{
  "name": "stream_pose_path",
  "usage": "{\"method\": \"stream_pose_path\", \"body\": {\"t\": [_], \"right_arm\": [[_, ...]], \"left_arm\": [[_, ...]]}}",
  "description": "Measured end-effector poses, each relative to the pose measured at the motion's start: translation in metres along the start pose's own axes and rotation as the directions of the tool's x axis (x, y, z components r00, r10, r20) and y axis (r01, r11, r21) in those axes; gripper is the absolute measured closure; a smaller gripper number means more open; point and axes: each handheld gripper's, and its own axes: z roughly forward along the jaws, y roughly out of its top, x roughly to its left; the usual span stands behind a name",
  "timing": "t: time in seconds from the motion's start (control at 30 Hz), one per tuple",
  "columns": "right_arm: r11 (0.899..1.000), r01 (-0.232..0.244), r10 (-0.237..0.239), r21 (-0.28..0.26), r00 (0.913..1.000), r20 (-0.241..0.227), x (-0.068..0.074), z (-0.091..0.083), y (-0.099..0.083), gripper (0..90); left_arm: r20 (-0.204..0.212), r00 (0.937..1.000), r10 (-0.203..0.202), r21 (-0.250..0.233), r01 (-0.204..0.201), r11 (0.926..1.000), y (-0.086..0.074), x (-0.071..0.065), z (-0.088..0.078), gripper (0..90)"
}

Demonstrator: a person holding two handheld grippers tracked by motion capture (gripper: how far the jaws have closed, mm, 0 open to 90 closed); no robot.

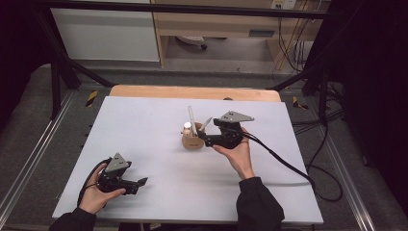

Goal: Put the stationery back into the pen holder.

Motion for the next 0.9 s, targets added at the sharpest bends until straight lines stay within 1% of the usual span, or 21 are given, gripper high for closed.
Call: {"method": "stream_pose_path", "body": {"t": [0.13,0.23,0.3,0.4,0.43,0.53,0.6,0.7,0.8,0.87,0.9], "right_arm": [[0.998,0.007,-0.005,0.056,0.9997,-0.023,-0.003,-0.016,-0.007,12.6],[0.994,0.001,0.002,0.108,0.9996,-0.029,-0.008,-0.027,-0.017,6.8],[0.990,0.001,0.002,0.142,0.9999,-0.016,-0.010,-0.033,-0.025,4.5],[0.985,-0.002,0.003,0.174,1.0000,-0.004,-0.014,-0.040,-0.038,1.8],[0.983,-0.008,0.009,0.185,1.0000,-0.001,-0.015,-0.042,-0.042,1.7],[0.975,-0.008,0.007,0.224,1.0000,0.005,-0.018,-0.049,-0.055,0.8],[0.971,-0.004,0.003,0.237,1.0000,0.006,-0.020,-0.055,-0.064,0.7],[0.970,-0.003,0.004,0.244,1.0000,-0.003,-0.025,-0.065,-0.077,0.7],[0.966,-0.003,0.002,0.258,1.0000,0.005,-0.031,-0.075,-0.089,0.7],[0.966,-0.016,0.014,0.258,0.9998,0.012,-0.034,-0.081,-0.096,0.7],[0.966,-0.013,0.010,0.257,0.9999,0.011,-0.036,-0.084,-0.100,0.7]], "left_arm": [[0.000,1.0000,-0.005,0.003,0.005,1.0000,0.000,0.000,0.000,9.4],[-0.002,1.0000,-0.009,0.007,0.009,0.9999,-0.001,0.001,0.001,8.5],[-0.002,0.9999,-0.011,0.009,0.011,0.9999,-0.001,0.001,0.001,8.0],[-0.002,0.9999,-0.013,0.010,0.013,0.9999,-0.001,0.001,0.001,7.2],[-0.002,0.9999,-0.013,0.011,0.013,0.9999,-0.001,0.000,0.001,7.2],[-0.004,0.9999,-0.013,0.012,0.014,0.9998,-0.002,0.000,0.001,6.9],[-0.006,0.9999,-0.014,0.012,0.014,0.9998,-0.002,0.001,0.001,6.9],[-0.009,0.9999,-0.014,0.012,0.014,0.9998,-0.002,0.001,0.001,6.9],[-0.011,0.9999,-0.013,0.011,0.013,0.9999,-0.002,0.001,0.001,6.9],[-0.010,0.9999,-0.011,0.012,0.011,0.9999,-0.002,0.001,0.001,6.9],[-0.010,0.9999,-0.010,0.013,0.010,0.9999,-0.002,0.000,0.001,6.9]]}}
